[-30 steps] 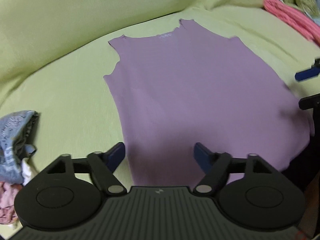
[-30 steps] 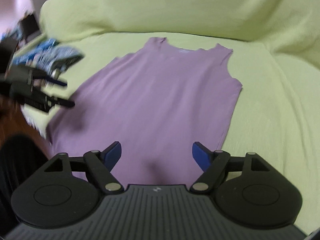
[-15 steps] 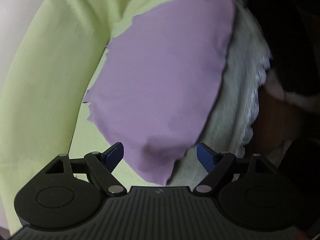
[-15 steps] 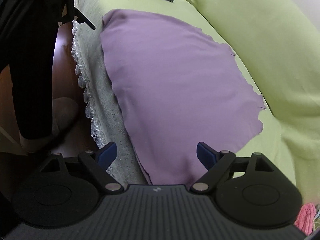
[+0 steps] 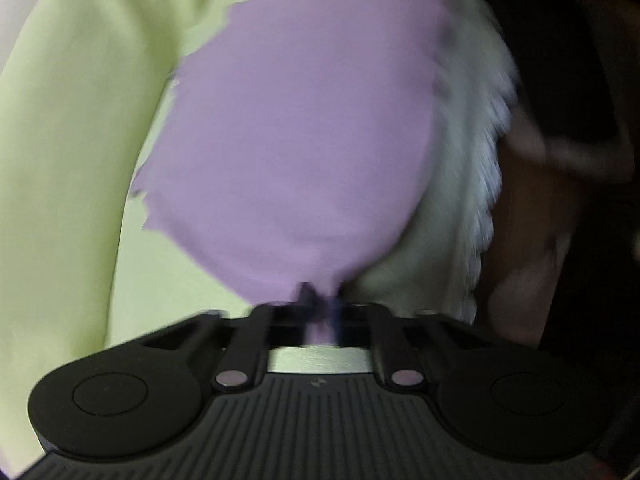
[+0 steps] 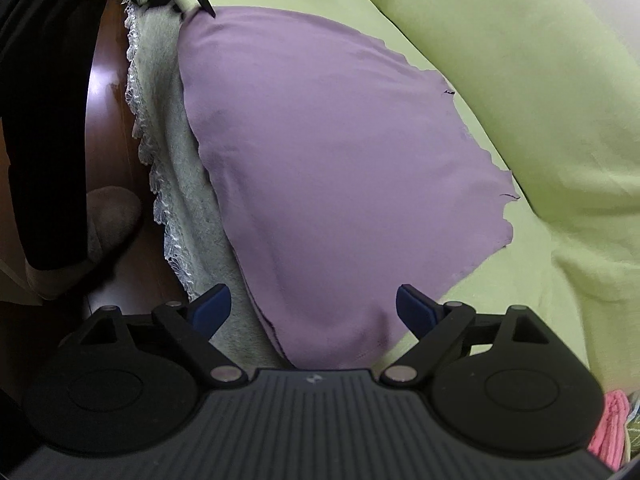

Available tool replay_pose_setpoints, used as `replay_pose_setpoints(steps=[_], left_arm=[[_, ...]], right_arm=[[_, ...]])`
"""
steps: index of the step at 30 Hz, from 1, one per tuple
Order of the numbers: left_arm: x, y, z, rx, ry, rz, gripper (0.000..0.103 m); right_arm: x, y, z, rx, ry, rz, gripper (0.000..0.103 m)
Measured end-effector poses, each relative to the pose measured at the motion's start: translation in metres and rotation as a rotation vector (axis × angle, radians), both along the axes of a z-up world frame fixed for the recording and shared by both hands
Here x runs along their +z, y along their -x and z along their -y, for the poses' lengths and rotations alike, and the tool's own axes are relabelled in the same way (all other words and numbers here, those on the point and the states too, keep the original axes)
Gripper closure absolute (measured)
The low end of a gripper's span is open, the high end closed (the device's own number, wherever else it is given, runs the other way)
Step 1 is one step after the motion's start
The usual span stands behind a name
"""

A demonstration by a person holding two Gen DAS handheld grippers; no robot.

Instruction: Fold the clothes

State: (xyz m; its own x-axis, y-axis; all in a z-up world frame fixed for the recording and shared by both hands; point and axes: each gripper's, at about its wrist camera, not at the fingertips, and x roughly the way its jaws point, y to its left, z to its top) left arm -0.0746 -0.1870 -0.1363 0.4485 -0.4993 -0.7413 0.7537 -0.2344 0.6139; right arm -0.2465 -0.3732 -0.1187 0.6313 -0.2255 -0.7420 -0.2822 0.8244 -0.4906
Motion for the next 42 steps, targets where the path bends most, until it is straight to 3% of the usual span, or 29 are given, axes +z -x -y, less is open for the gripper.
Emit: replay_pose_setpoints(steps=[5,10,11,12,13,16,17,21,25,29,32,37,42], left_arm=[[0.047,-0.037,0.014,0.135,0.118,-0.2,0.098],[0.074,-0.06,0.024,0.196,0.166,-0.321,0.098],[0.078,-0.062,0.024,0.199,0.167,-0.326,0.098],[0.079,-0.064,0.024,0.199,0.166,-0.326,0.098],[0.08,-0.065,0.023,0.2,0.164,-0.325,0.098],[0.077,-0.064,0.019,0.203,0.159,-0.327,0.098],[0.076,-0.063,0.018,0.203,0.161,-0.329,0.098],[0.068,-0.059,0.015,0.211,0.184,-0.334,0.102],[0.072,-0.038,-0.003,0.169,0.162,-0.362,0.102],[0.088,-0.017,-0.027,0.141,0.139,-0.412,0.102],[0.108,-0.026,-0.026,0.158,0.18,-0.428,0.102],[0.131,-0.091,0.026,0.199,0.265,-0.429,0.102],[0.124,-0.184,0.113,0.253,0.261,-0.451,0.102]], right_arm=[[-0.012,-0.007,-0.015,0.075,0.026,0.004,0.012],[-0.036,-0.012,-0.033,0.155,0.174,0.01,0.014],[-0.038,-0.011,-0.033,0.157,0.2,0.014,0.024],[-0.04,-0.01,-0.032,0.159,0.226,0.018,0.044],[-0.04,-0.007,-0.031,0.155,0.238,0.022,0.055],[-0.033,0.005,-0.022,0.13,0.246,0.036,0.082],[-0.031,0.01,-0.02,0.121,0.255,0.048,0.103],[-0.008,0.025,-0.008,0.054,0.211,0.114,0.103],[0.012,0.045,-0.013,0.06,0.178,0.136,0.103],[0.041,0.071,-0.023,0.091,0.142,0.133,0.103],[0.066,0.075,-0.021,0.109,0.143,0.149,0.103],[0.103,0.013,0.041,0.047,0.068,0.183,0.103],[0.118,-0.088,0.139,-0.034,-0.079,0.134,0.103]])
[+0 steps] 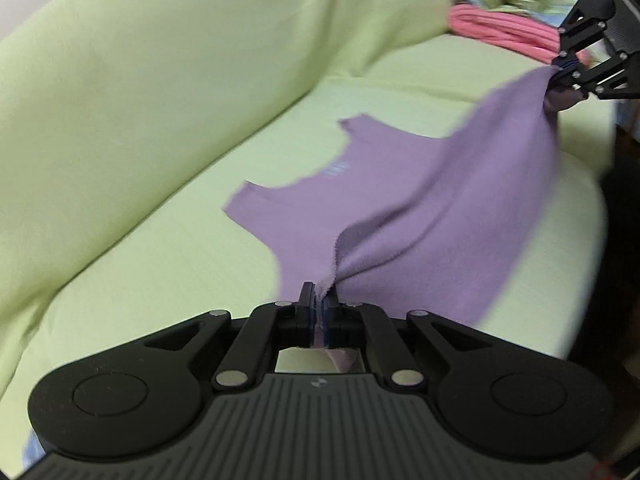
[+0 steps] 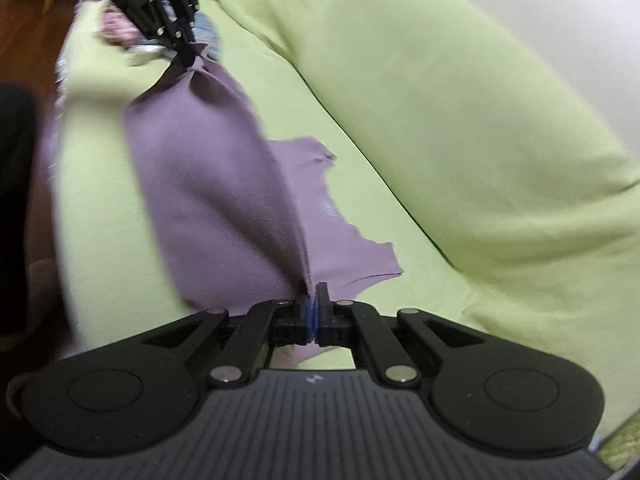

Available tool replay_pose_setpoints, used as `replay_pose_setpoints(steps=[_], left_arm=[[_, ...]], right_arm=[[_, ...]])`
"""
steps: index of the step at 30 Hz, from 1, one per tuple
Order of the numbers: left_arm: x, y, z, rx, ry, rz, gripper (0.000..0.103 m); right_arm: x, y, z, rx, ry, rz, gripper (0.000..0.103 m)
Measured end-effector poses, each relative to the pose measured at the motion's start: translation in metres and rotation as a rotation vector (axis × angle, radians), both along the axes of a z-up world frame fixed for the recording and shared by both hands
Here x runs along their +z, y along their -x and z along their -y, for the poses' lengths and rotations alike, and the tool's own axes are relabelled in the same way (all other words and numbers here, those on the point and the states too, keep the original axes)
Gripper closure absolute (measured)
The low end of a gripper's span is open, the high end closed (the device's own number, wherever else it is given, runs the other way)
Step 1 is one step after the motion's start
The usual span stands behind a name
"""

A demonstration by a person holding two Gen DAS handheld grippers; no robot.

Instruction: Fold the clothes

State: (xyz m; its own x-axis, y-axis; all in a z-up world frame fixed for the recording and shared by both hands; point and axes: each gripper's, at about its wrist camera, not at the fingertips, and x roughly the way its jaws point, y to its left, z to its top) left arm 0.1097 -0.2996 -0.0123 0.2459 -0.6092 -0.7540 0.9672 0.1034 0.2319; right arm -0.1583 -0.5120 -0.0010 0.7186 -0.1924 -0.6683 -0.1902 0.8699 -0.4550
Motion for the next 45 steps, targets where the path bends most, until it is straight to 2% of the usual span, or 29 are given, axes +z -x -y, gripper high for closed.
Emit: replay_pose_setpoints(steps=[3,7,9,10,12,13,14,17,19,22,24,26,28,30,31,32,33,34,36,37,40,43,44,45], left_arm=[[-0.022,-0.054,0.05,0.033,-0.029,-0.05,0.102],[-0.064,-0.104,0.095,0.071,-0.064,-0.123,0.102],[-0.082,-0.117,0.105,0.09,-0.071,-0.16,0.099],[-0.087,-0.12,0.104,0.108,-0.064,-0.179,0.092],[-0.09,-0.13,0.1,0.151,-0.019,-0.225,0.085],[-0.09,-0.134,0.095,0.174,0.006,-0.244,0.075],[-0.089,-0.136,0.088,0.2,0.031,-0.257,0.06],[-0.084,-0.143,0.068,0.268,0.104,-0.296,0.049],[-0.08,-0.145,0.057,0.275,0.144,-0.326,0.04],[-0.077,-0.138,0.041,0.268,0.2,-0.368,0.022],[-0.078,-0.132,0.034,0.269,0.217,-0.403,0.017],[-0.084,-0.129,0.033,0.287,0.22,-0.43,0.006],[-0.089,-0.128,0.034,0.318,0.223,-0.443,0.004],[-0.096,-0.129,0.038,0.36,0.21,-0.461,0.005],[-0.098,-0.129,0.039,0.375,0.2,-0.468,0.012],[-0.101,-0.128,0.043,0.38,0.188,-0.466,0.024],[-0.102,-0.126,0.046,0.383,0.183,-0.441,0.029],[-0.102,-0.124,0.048,0.382,0.184,-0.413,0.043],[-0.102,-0.122,0.051,0.38,0.182,-0.397,0.076],[-0.103,-0.124,0.051,0.379,0.186,-0.416,0.102],[-0.104,-0.124,0.049,0.362,0.199,-0.423,0.103],[-0.101,-0.119,0.043,0.345,0.227,-0.416,0.103],[-0.099,-0.119,0.041,0.345,0.238,-0.415,0.103],[-0.097,-0.119,0.039,0.347,0.251,-0.418,0.103]], right_arm=[[-0.013,-0.069,0.063,-0.042,-0.122,-0.085,0.103],[-0.052,-0.14,0.129,-0.114,-0.276,-0.169,0.103],[-0.073,-0.163,0.153,-0.147,-0.347,-0.202,0.103],[-0.082,-0.17,0.162,-0.164,-0.375,-0.211,0.103],[-0.086,-0.171,0.177,-0.222,-0.412,-0.155,0.082],[-0.086,-0.169,0.184,-0.254,-0.428,-0.117,0.074],[-0.084,-0.165,0.191,-0.292,-0.46,-0.067,0.069],[-0.078,-0.138,0.204,-0.397,-0.61,0.062,0.068],[-0.08,-0.121,0.204,-0.42,-0.672,0.098,0.064],[-0.087,-0.101,0.195,-0.429,-0.696,0.106,0.061],[-0.091,-0.09,0.189,-0.439,-0.705,0.102,0.061],[-0.101,-0.087,0.184,-0.448,-0.721,0.102,0.061],[-0.106,-0.084,0.18,-0.463,-0.74,0.105,0.061],[-0.109,-0.081,0.177,-0.472,-0.749,0.113,0.061],[-0.109,-0.077,0.176,-0.477,-0.745,0.118,0.061],[-0.108,-0.074,0.177,-0.484,-0.742,0.125,0.061],[-0.108,-0.074,0.178,-0.492,-0.741,0.134,0.061],[-0.108,-0.073,0.179,-0.5,-0.741,0.142,0.061],[-0.111,-0.073,0.182,-0.522,-0.757,0.158,0.061],[-0.113,-0.072,0.184,-0.534,-0.77,0.166,0.061],[-0.125,-0.073,0.189,-0.571,-0.809,0.18,0.061],[-0.136,-0.07,0.198,-0.612,-0.902,0.222,0.062],[-0.138,-0.067,0.203,-0.634,-0.953,0.242,0.069],[-0.14,-0.066,0.208,-0.65,-1.012,0.253,0.1]])
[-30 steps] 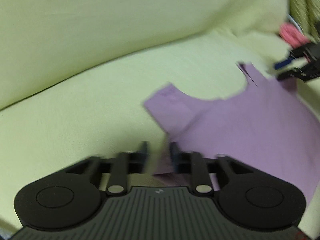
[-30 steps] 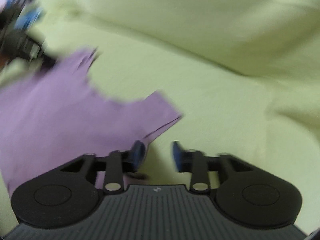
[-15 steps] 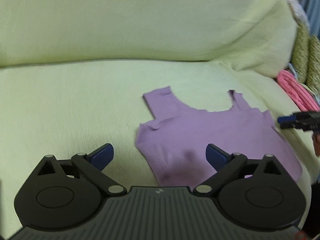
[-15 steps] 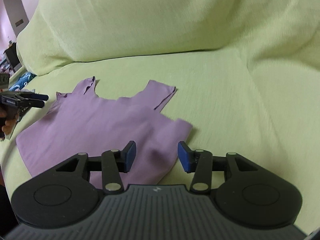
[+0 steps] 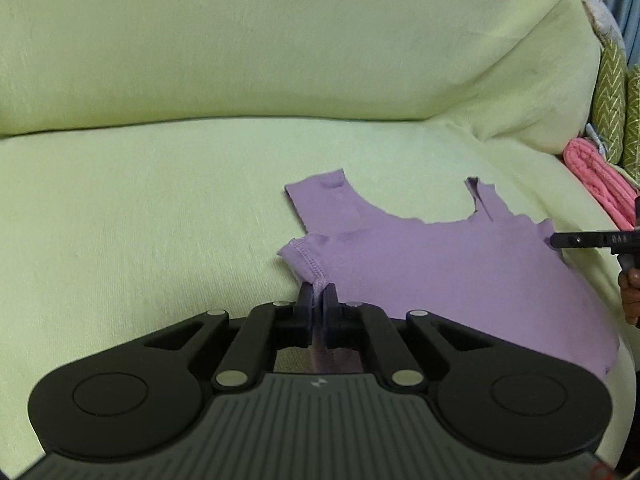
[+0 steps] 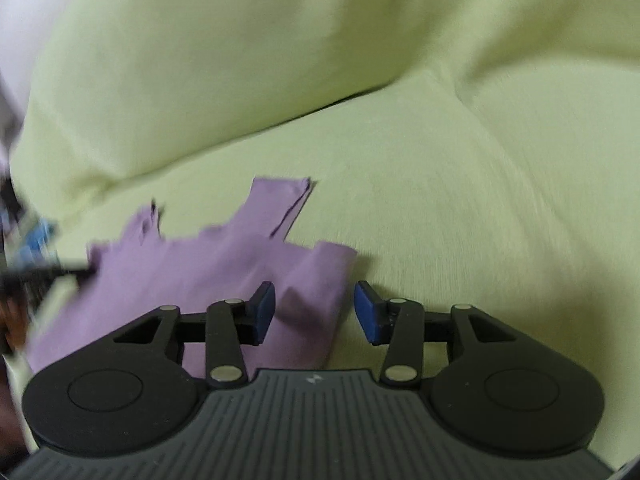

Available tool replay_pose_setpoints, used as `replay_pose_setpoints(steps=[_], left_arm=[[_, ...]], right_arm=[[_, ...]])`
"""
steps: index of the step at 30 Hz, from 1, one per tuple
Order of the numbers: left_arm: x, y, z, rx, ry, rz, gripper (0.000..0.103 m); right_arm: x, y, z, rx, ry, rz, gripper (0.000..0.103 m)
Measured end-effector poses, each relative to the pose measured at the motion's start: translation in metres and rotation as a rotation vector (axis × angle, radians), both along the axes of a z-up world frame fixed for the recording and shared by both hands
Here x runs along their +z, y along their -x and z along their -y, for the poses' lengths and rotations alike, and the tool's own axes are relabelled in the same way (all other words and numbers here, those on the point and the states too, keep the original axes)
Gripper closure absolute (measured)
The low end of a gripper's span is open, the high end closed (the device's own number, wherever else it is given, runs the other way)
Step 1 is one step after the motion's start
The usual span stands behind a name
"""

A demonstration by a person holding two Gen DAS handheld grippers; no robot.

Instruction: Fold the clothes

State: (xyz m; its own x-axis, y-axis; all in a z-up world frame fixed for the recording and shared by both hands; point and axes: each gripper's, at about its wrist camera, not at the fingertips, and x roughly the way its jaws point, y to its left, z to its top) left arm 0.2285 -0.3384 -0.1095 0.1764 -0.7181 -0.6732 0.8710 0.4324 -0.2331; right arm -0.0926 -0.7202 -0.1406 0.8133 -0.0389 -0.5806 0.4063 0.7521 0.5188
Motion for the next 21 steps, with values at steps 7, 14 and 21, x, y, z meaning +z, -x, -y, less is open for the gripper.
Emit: replay_pose_setpoints(steps=[7,14,21], left_arm=[[0.034,-0.015,-0.003,0.031,0.108,0.046,0.103],[0.005,-0.058,0.043,0.071,0.014,0.028,0.103],[-0.012,-0.067,0.04,0.158,0.0,0.016,0.078]], right_arm=[[0.042,0.001,-0.003,0.017,0.112,0.113,0.1],[0.02,-0.046,0.027,-0.012,0.101,0.039,0.1],[0.008,-0.046,0.032,-0.095,0.134,-0.03,0.083]])
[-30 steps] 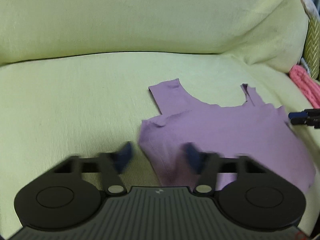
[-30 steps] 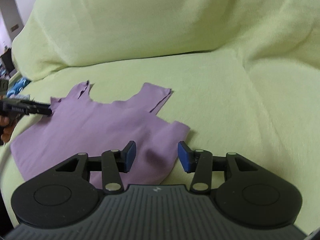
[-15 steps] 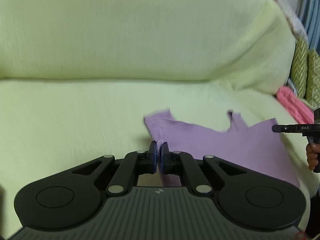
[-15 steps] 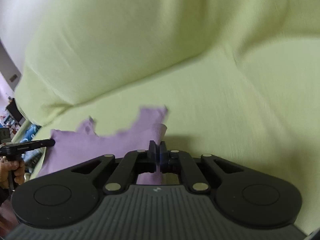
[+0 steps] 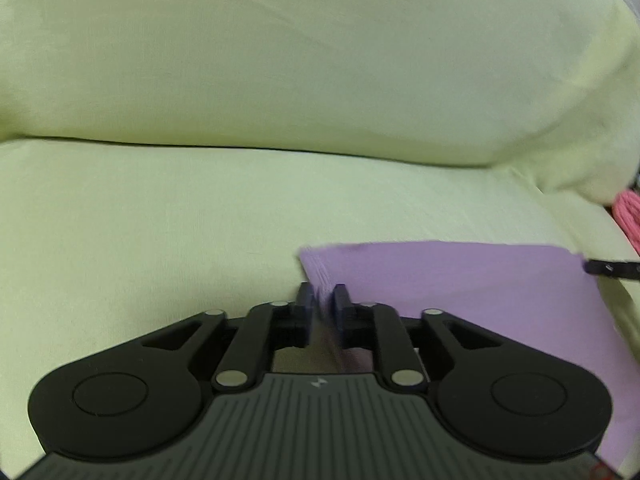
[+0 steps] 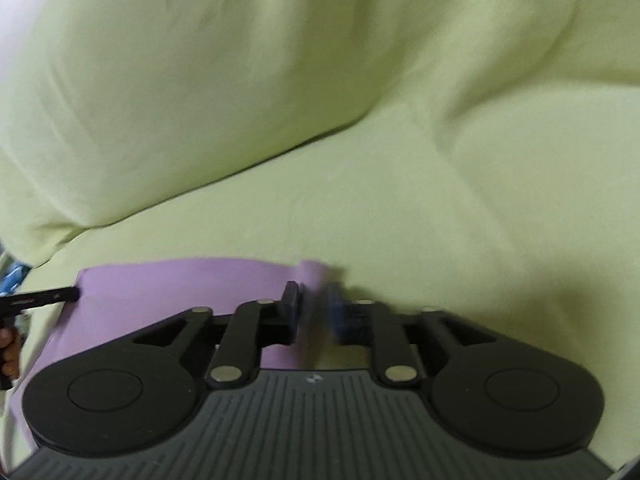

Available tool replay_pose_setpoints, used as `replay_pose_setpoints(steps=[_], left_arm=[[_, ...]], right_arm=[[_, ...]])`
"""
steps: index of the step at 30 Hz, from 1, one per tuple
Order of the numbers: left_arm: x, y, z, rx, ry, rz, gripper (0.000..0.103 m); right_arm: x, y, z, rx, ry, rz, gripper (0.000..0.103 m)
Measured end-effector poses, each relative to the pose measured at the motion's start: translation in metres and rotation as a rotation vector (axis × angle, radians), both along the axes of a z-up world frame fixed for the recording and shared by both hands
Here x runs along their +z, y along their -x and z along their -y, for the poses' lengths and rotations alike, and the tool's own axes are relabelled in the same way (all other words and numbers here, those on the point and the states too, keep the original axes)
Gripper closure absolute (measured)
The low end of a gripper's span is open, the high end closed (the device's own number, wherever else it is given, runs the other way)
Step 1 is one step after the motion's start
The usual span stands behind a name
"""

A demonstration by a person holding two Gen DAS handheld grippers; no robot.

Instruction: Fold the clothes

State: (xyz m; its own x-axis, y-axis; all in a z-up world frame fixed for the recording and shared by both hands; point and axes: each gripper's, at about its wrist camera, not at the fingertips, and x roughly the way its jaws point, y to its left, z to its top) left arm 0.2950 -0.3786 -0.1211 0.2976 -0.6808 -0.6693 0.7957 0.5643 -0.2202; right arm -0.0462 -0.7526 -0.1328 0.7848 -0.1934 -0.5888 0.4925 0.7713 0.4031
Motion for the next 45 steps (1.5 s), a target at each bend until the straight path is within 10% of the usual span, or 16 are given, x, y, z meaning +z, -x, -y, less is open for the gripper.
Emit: replay_pose_setpoints(steps=[4,7,13,19,21,23,29,32,34,41,45], left_arm=[[0.019,0.015,-0.028,-0.002,0.004,0.016,0.083],[0.033,0.045,-0.062,-0.048,0.027,0.007,0.064],[0.035,0.13,-0.105,-0.214,-0.064,0.056,0.058],[0.015,0.142,-0.112,-0.199,-0.001,-0.078,0.058],[0.008,0.136,-0.111,-0.176,0.062,-0.147,0.062],[0.003,0.132,-0.11,-0.164,0.101,-0.192,0.103],[0.009,0.122,-0.136,-0.106,0.111,-0.182,0.103],[0.006,0.123,-0.136,-0.099,0.089,-0.171,0.103],[0.005,0.126,-0.133,-0.104,0.077,-0.157,0.103],[0.004,0.129,-0.136,-0.114,0.032,-0.148,0.103],[0.023,0.138,-0.136,-0.151,-0.038,-0.075,0.103]], right_arm=[[0.024,0.032,-0.032,0.086,0.044,0.009,0.083],[0.038,0.066,-0.074,0.172,0.077,0.018,0.062],[0.049,0.104,-0.183,0.377,0.411,-0.136,0.061],[0.043,0.098,-0.237,0.511,0.616,-0.236,0.061],[0.038,0.094,-0.242,0.529,0.661,-0.266,0.059],[0.034,0.093,-0.247,0.542,0.701,-0.295,0.057],[0.02,0.079,-0.261,0.583,0.841,-0.363,0.057],[0.011,0.076,-0.27,0.628,0.962,-0.394,0.065],[0.005,0.077,-0.271,0.645,1.033,-0.451,0.103],[0.003,0.104,-0.255,0.592,1.005,-0.512,0.103],[0.024,0.121,-0.242,0.489,0.785,-0.432,0.096]])
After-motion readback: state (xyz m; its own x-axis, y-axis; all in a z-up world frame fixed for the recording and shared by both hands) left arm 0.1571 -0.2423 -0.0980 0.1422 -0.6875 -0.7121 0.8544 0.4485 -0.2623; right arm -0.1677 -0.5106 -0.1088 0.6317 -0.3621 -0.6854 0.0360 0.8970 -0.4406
